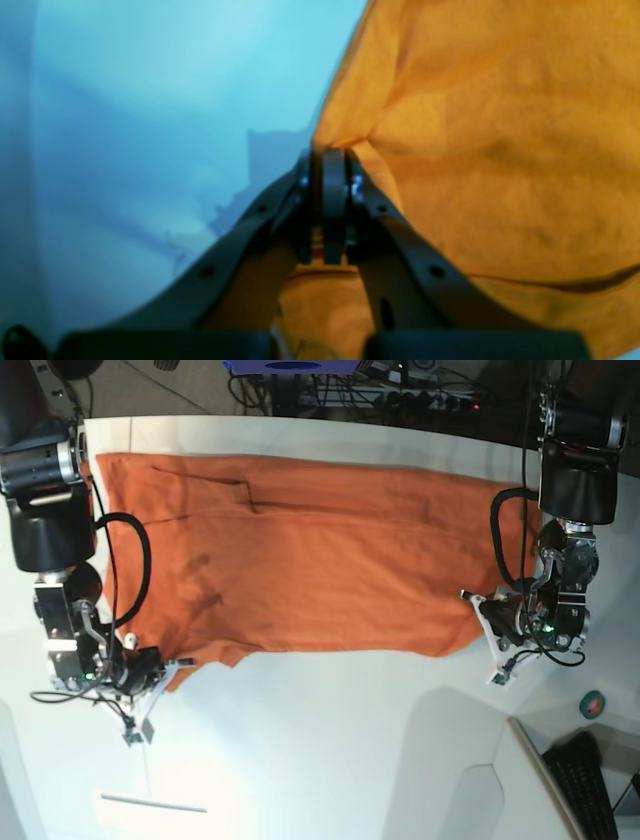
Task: Layout the t-shirt on the table in an organized manner, then fold the t-shirt properly
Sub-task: 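Hold the hem with both grippers and pull it to straighten the shirt, then release the shirt with the left gripper and reposition it over the fabric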
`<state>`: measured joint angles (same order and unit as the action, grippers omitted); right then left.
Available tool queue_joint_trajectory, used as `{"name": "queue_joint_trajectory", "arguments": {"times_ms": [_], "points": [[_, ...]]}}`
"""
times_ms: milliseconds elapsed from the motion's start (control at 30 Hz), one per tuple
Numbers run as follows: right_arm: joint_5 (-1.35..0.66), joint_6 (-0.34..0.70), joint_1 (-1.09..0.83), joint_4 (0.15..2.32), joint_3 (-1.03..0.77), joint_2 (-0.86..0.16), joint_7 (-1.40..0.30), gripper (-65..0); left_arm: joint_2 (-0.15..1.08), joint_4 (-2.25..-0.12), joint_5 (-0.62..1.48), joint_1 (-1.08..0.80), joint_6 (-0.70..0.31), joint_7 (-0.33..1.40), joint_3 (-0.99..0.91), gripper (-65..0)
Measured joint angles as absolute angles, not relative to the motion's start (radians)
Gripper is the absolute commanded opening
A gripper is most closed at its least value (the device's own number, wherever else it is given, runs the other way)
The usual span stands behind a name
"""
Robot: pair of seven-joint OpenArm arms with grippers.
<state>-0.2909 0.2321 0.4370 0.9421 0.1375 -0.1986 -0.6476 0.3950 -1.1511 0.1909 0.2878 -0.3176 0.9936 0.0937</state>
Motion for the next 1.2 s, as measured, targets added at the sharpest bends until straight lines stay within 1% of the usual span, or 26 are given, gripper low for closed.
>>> {"name": "queue_joint_trajectory", "arguments": {"times_ms": [467,500,567,700,800,867,933,967,1033,1100,1133,1167,1200], "points": [[-0.291,0.232,0.423,0.942,0.138,-0.198,-0.648,-65.0,0.407,-1.150,0.187,0.308,-0.317,0.995,0.093,-65.0],[-0.291,0.232,0.423,0.942,0.138,-0.199,-0.648,-65.0,0.408,-1.150,0.180,0.308,-0.317,0.994,0.093,-63.5],[-0.291,0.232,0.423,0.942,0.138,-0.199,-0.648,-65.0,0.407,-1.150,0.107,0.307,-0.317,0.986,0.093,-55.9],[-0.291,0.232,0.414,0.944,0.138,-0.198,-0.648,-65.0,0.408,-1.150,-0.031,0.308,-0.316,0.893,0.081,-42.0],[-0.291,0.232,0.406,0.944,0.138,-0.199,-0.648,-65.0,0.404,-1.149,-0.067,0.310,-0.317,0.882,0.066,-31.8],[-0.288,0.232,0.404,0.944,0.138,-0.199,-0.648,-65.0,0.400,-1.152,-0.066,0.308,-0.317,0.883,0.020,-24.8],[-0.288,0.232,0.404,0.944,0.138,-0.198,-0.647,-65.0,0.396,-1.174,-0.075,0.307,-0.316,0.886,-0.030,-18.9],[-0.290,0.232,0.404,0.944,0.138,-0.198,-0.647,-65.0,0.387,-1.196,-0.080,0.304,-0.316,0.888,-0.056,-17.9],[-0.289,0.232,0.404,0.944,0.138,-0.197,-0.647,-65.0,0.359,-1.283,-0.078,0.287,-0.313,0.894,-0.107,-17.9],[-0.289,0.232,0.404,0.944,0.138,-0.198,-0.648,-65.0,0.329,-1.419,-0.073,0.237,-0.316,0.904,-0.139,-22.7],[-0.287,0.232,0.404,0.944,0.138,-0.199,-0.648,-65.0,0.318,-1.495,-0.074,0.201,-0.316,0.917,-0.140,-27.8],[-0.289,0.232,0.404,0.945,0.138,-0.200,-0.647,-65.0,0.305,-1.562,-0.067,0.167,-0.319,0.934,-0.140,-34.4],[-0.289,0.232,0.404,0.945,0.138,-0.201,-0.648,-65.0,0.286,-1.618,-0.076,0.126,-0.317,0.940,-0.140,-43.1]]}}
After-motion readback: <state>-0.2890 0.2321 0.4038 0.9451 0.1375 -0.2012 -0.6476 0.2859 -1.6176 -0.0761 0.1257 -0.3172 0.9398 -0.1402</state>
